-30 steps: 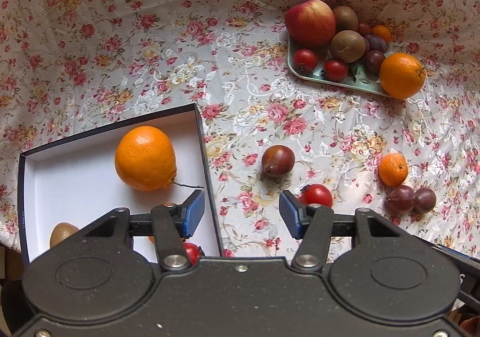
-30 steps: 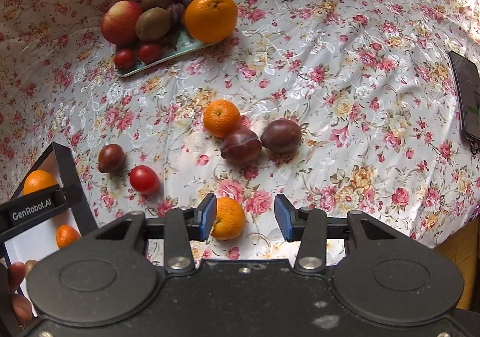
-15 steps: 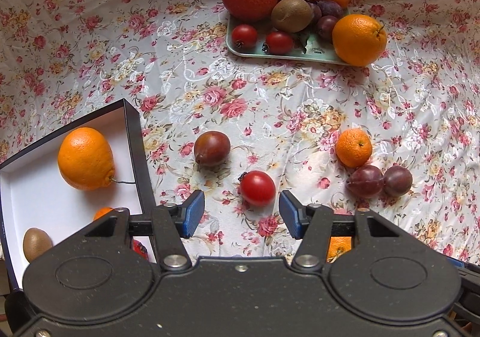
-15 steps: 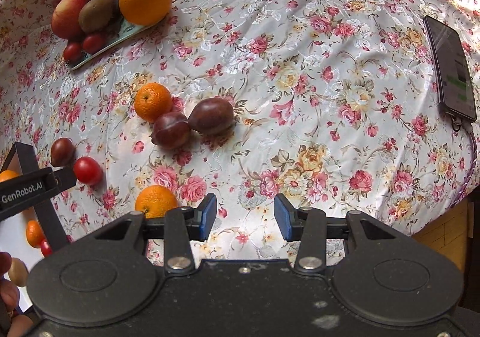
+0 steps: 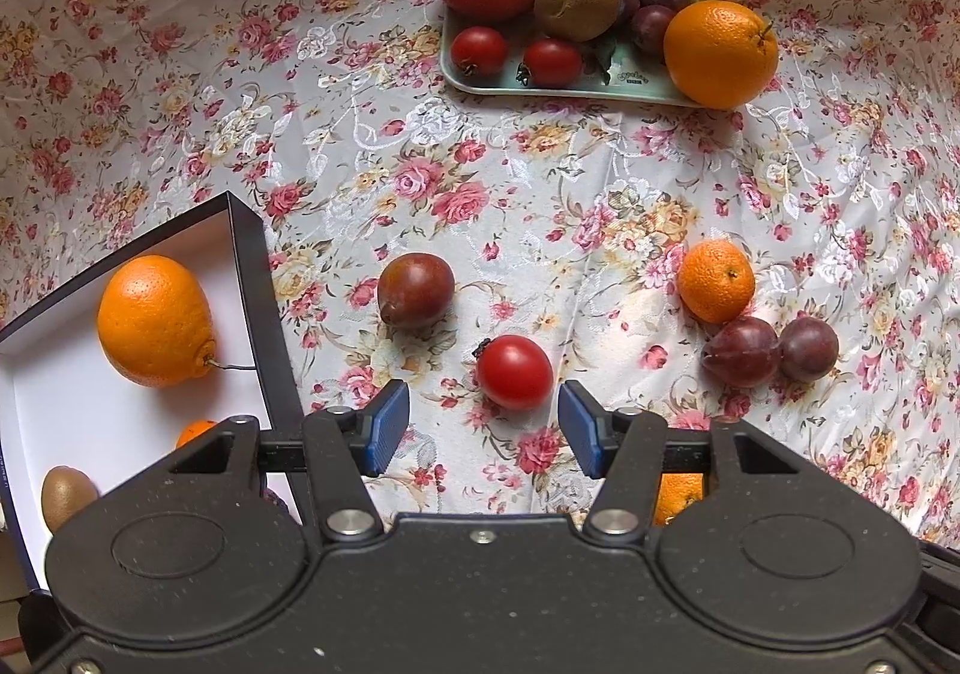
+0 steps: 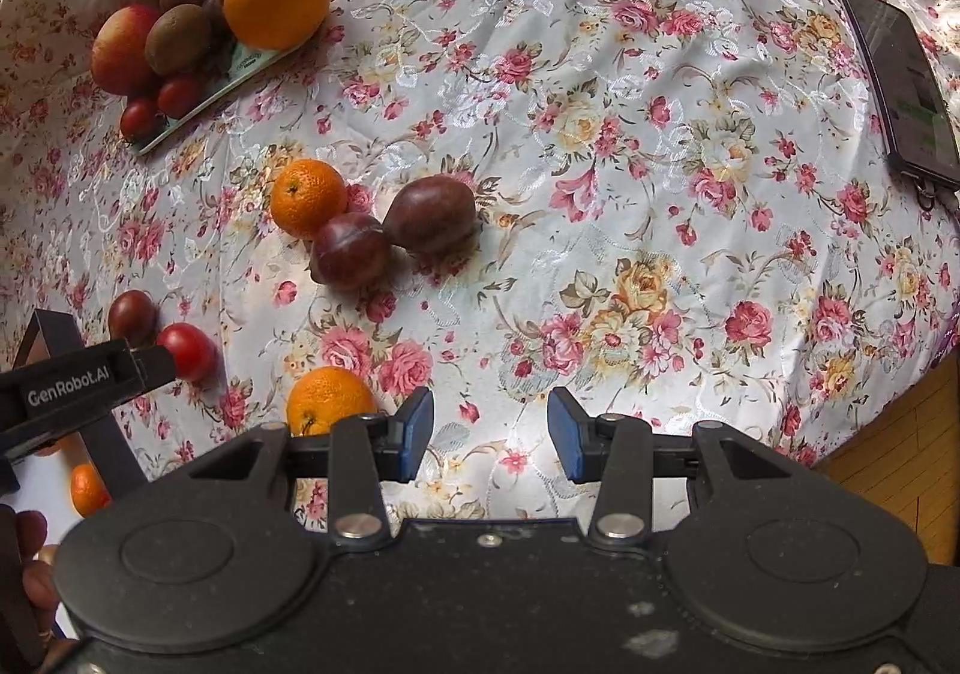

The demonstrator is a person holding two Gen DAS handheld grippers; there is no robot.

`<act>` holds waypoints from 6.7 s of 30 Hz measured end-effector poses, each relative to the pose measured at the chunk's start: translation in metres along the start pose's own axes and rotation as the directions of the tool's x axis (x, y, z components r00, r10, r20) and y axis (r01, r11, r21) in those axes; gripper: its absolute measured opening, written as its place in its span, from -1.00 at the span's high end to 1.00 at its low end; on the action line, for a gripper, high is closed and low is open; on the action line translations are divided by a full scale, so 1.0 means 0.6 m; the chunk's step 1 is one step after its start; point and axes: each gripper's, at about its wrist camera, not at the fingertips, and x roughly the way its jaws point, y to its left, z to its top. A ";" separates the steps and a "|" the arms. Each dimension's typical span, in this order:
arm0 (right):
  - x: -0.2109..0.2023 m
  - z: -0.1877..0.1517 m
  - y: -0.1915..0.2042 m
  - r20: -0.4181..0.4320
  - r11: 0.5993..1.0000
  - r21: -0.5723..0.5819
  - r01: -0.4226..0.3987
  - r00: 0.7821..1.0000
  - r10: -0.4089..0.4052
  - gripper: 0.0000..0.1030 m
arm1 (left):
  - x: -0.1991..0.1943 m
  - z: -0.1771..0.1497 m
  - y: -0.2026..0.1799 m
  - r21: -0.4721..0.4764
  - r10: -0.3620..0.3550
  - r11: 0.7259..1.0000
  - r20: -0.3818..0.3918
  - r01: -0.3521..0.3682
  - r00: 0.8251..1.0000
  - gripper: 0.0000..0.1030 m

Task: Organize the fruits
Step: 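Grasp the small mandarin with the right tool while the left tool grasps the red tomato, then carry the mandarin and tomato over the white box and open both tools, then move both open tools back over the cloth toward the dark fruit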

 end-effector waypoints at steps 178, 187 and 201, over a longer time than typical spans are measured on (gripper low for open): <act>-0.031 -0.185 0.304 -0.028 0.927 -0.337 -0.166 0.986 0.166 0.10 | -0.064 -0.150 0.349 -0.357 0.135 0.928 0.049 -0.109 0.990 0.09; -0.024 -0.147 0.239 -0.032 0.963 -0.255 -0.090 0.996 0.084 0.11 | -0.061 -0.127 0.261 -0.242 0.123 0.965 0.064 -0.104 0.990 0.09; -0.025 -0.077 0.084 0.043 0.997 -0.048 0.068 0.997 -0.066 0.12 | -0.059 -0.097 0.130 -0.123 0.055 0.991 0.089 -0.044 0.995 0.09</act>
